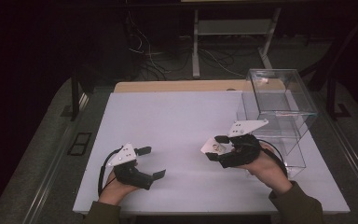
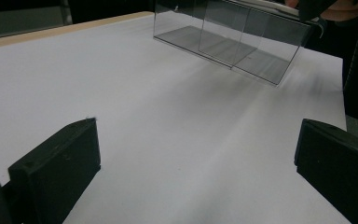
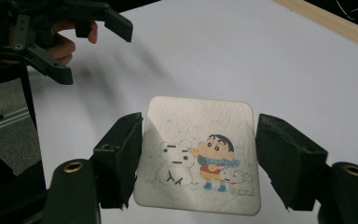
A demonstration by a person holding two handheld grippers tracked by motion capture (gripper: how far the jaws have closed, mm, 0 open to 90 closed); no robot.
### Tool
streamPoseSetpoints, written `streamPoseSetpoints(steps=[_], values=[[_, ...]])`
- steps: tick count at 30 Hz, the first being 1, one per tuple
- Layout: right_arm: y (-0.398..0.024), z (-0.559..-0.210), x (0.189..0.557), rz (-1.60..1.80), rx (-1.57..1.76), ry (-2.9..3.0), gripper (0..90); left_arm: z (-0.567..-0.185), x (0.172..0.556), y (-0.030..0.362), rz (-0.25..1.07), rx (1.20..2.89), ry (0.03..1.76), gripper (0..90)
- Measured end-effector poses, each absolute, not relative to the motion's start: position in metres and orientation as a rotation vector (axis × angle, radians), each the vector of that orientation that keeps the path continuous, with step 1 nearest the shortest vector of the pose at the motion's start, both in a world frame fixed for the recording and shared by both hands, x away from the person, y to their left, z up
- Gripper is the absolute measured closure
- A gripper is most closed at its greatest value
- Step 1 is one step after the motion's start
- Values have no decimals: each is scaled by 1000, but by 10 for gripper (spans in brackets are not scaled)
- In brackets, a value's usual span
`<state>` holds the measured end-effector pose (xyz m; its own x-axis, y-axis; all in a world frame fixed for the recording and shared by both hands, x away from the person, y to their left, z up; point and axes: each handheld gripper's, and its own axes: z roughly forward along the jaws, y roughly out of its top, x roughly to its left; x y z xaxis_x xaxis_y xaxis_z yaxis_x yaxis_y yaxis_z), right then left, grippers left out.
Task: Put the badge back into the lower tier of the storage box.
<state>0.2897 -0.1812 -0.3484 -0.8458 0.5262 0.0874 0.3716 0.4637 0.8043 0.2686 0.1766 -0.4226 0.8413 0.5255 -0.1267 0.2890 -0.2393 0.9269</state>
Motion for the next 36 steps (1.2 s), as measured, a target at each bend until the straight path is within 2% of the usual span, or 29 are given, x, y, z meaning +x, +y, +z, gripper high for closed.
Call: streamPoseSetpoints(steps=[36], values=[[-266,-337,277,1358,880,2428,325,-421,268,177,255,1840,607,0]])
